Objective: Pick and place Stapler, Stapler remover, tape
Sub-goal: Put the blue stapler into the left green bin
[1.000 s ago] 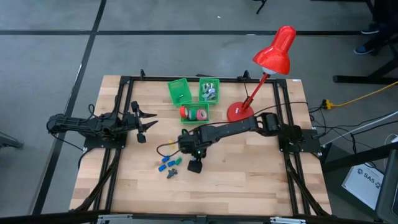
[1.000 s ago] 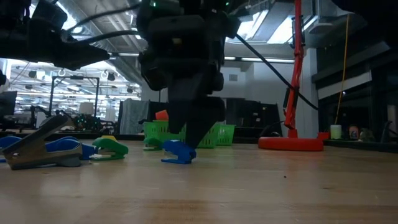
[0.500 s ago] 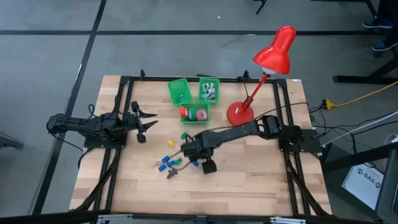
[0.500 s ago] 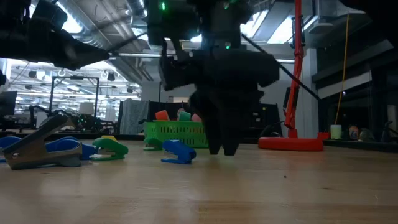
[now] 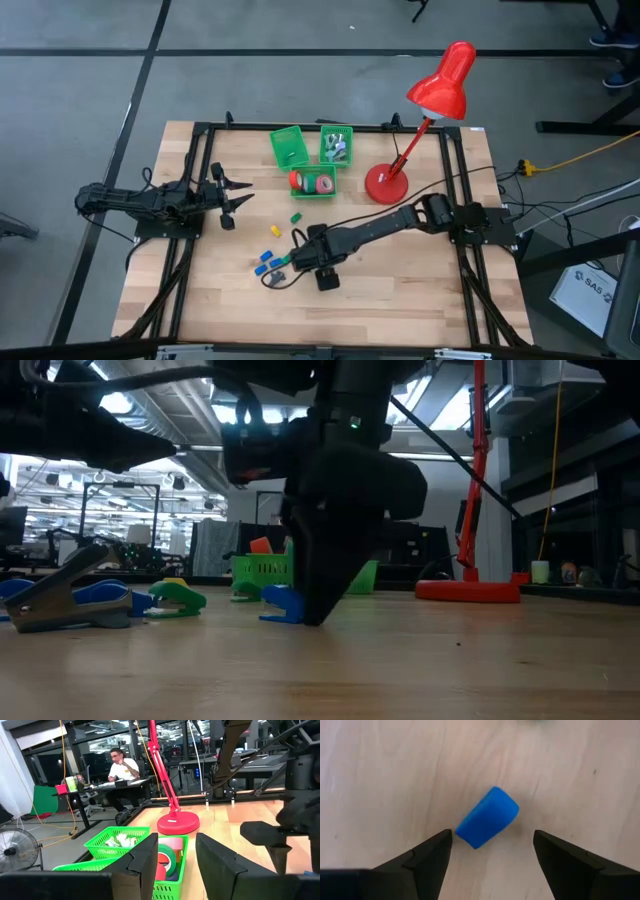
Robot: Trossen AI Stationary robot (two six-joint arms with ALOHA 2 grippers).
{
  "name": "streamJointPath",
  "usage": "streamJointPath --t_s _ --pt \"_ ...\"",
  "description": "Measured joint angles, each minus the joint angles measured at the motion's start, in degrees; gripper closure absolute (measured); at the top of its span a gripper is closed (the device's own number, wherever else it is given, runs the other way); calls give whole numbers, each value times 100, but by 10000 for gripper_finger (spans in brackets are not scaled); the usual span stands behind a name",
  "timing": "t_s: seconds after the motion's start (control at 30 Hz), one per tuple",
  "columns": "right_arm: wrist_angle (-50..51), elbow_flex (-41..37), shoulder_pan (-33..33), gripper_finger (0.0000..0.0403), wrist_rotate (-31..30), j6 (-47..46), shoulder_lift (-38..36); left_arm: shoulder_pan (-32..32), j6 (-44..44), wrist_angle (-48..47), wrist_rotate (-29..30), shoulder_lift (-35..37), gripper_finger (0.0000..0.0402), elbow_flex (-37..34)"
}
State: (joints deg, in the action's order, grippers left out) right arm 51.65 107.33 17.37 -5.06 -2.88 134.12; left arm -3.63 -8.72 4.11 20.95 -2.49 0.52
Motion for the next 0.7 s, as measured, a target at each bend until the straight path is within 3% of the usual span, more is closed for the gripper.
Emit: streamJointPath --t_s 0.4,0.7 --pt "-247 0 -372 127 339 464 34 -1 0 1 0 0 274 0" --pt "-510 0 -709 239 310 465 43 1 -1 -1 0 -2 274 2"
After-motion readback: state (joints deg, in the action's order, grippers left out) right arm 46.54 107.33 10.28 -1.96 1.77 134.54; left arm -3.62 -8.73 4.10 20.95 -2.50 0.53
